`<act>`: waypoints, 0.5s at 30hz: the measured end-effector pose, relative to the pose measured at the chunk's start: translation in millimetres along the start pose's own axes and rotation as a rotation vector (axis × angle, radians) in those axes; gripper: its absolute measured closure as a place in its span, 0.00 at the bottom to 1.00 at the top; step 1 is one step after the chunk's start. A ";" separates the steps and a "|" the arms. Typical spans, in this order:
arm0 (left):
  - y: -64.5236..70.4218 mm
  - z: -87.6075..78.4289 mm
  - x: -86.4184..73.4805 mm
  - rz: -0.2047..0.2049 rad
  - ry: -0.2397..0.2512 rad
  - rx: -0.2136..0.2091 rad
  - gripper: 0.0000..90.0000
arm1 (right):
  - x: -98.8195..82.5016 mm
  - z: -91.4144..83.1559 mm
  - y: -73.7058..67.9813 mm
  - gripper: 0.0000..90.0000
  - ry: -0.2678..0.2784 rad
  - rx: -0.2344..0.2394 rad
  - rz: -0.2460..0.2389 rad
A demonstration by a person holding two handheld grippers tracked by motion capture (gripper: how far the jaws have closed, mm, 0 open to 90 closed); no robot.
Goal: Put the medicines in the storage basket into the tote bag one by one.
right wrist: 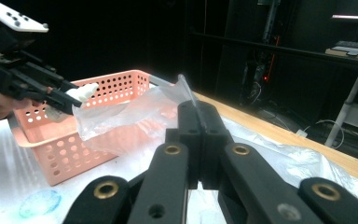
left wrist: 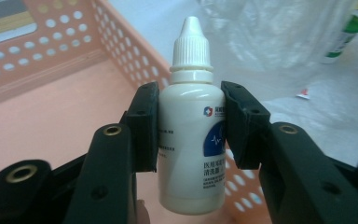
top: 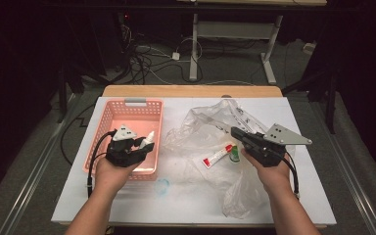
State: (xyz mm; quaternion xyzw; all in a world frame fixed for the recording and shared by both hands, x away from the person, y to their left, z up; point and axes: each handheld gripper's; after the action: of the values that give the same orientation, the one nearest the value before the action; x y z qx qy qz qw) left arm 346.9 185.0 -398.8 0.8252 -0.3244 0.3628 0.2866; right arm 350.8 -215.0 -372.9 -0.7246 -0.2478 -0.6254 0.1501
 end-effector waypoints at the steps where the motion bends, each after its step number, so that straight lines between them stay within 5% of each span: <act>1: 2.8 -0.1 -0.9 0.004 0.003 -0.005 0.64 | 0.0 0.0 0.0 1.00 0.000 0.000 -0.001; 15: 42.1 12.2 -10.0 0.067 0.036 -0.081 0.64 | 0.5 -0.6 -0.9 1.00 0.003 0.000 0.002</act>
State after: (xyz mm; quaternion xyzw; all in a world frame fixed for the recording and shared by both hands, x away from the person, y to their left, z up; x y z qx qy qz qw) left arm 315.3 153.3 -403.7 0.7950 -0.3611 0.3734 0.3134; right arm 349.8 -214.5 -372.5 -0.7239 -0.2467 -0.6263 0.1509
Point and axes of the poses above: each handheld gripper's, and its own axes: z roughly forward along the jaws, x roughly out of its top, y roughly to its right, and after that the axes turned 15 degrees about -x, right-handed
